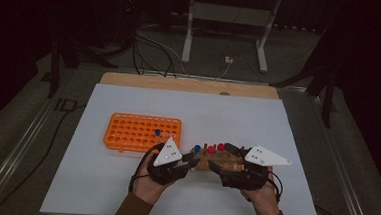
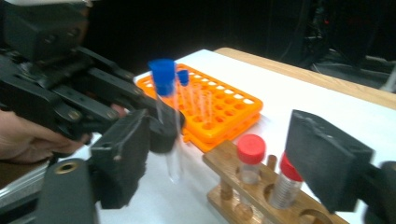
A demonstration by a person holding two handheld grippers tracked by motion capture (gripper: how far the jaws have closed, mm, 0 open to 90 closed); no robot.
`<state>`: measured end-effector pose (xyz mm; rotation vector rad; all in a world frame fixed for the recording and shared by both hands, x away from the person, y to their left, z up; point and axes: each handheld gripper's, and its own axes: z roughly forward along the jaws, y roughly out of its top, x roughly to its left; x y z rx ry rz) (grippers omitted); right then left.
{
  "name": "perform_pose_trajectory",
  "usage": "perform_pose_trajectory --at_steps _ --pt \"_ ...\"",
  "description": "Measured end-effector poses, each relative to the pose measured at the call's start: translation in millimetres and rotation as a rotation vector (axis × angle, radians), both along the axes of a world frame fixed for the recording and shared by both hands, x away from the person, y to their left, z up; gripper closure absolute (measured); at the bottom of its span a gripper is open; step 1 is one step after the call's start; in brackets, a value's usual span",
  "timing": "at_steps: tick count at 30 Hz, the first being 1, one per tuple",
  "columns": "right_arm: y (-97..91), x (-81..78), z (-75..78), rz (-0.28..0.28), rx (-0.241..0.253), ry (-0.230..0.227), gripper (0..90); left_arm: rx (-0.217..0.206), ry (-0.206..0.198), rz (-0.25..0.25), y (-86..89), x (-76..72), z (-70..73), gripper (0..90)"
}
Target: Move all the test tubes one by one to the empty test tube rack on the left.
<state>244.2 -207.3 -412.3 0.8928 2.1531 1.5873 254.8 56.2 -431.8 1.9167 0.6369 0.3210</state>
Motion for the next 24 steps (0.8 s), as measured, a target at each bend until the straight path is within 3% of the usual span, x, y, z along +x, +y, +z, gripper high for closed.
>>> perform_pose_trajectory --at_steps 12,24 --pt "-8.0 6.9 -3.0 -0.104 -0.022 0.008 2.8 -0.049 -0.016 0.116 40.5 9.9 12.7 77.5" --pt "-12.1 7.8 -2.1 -0.134 -0.023 0.001 0.3 -0.071 -0.03 0.22 68.3 16.1 14.0 77.4"
